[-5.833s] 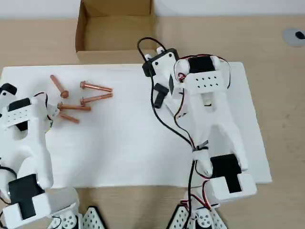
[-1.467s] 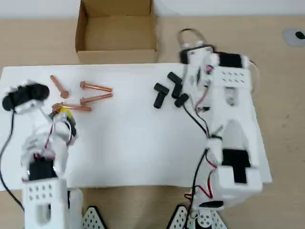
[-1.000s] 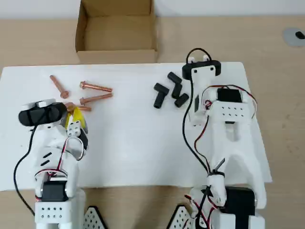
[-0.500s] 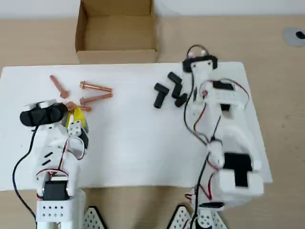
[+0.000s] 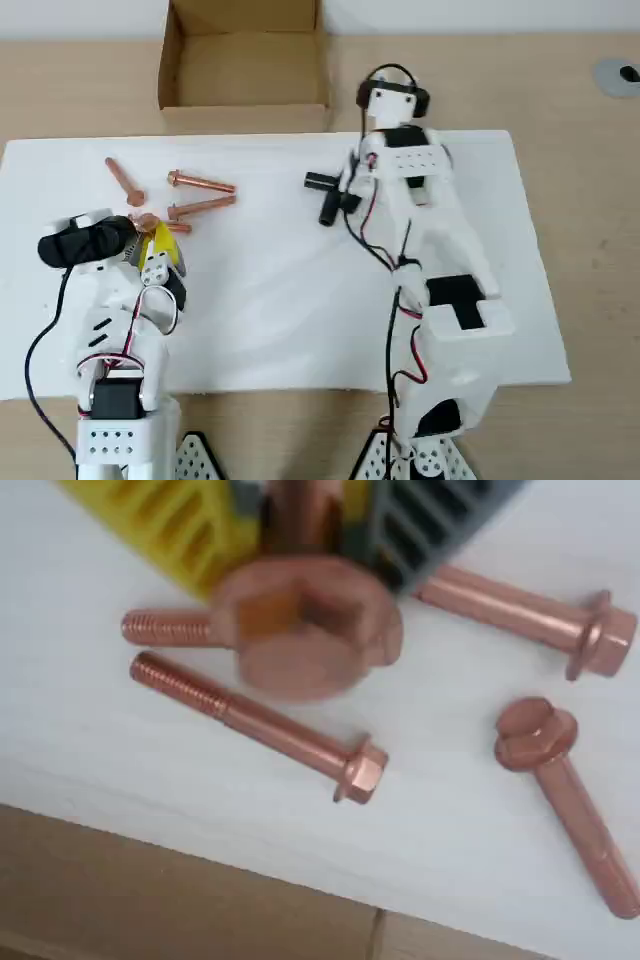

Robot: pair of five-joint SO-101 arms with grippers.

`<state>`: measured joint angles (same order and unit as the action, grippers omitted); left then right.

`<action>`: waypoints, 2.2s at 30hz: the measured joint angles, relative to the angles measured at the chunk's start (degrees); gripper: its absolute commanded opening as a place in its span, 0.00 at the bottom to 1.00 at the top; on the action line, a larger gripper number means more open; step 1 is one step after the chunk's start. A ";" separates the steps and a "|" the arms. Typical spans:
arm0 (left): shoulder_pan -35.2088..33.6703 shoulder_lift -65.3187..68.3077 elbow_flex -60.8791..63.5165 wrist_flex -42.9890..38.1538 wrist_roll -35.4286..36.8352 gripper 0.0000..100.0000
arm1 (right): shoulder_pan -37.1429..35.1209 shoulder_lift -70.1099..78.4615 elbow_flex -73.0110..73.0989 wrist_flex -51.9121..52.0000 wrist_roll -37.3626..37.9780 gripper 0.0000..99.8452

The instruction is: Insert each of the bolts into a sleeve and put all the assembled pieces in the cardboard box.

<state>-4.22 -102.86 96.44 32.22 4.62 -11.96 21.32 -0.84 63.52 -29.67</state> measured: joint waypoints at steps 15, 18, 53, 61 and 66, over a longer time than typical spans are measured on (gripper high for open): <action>0.00 0.00 0.00 0.00 0.00 0.01 | -1.14 0.53 -25.76 21.98 -0.79 0.16; 0.00 0.00 0.00 0.00 0.00 0.01 | -1.14 0.53 -33.76 26.73 -0.79 0.16; 0.00 0.00 0.00 0.44 0.00 0.01 | -2.11 21.10 -39.74 28.13 -4.22 0.11; 0.00 0.00 0.00 0.44 0.00 0.01 | -2.02 26.37 -39.74 28.22 -4.22 0.11; 0.00 0.00 0.00 0.44 0.00 0.01 | -1.85 26.64 -39.74 28.22 -4.22 0.11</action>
<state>-4.22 -102.86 96.44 32.66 4.62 -13.80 47.96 -40.57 91.74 -33.89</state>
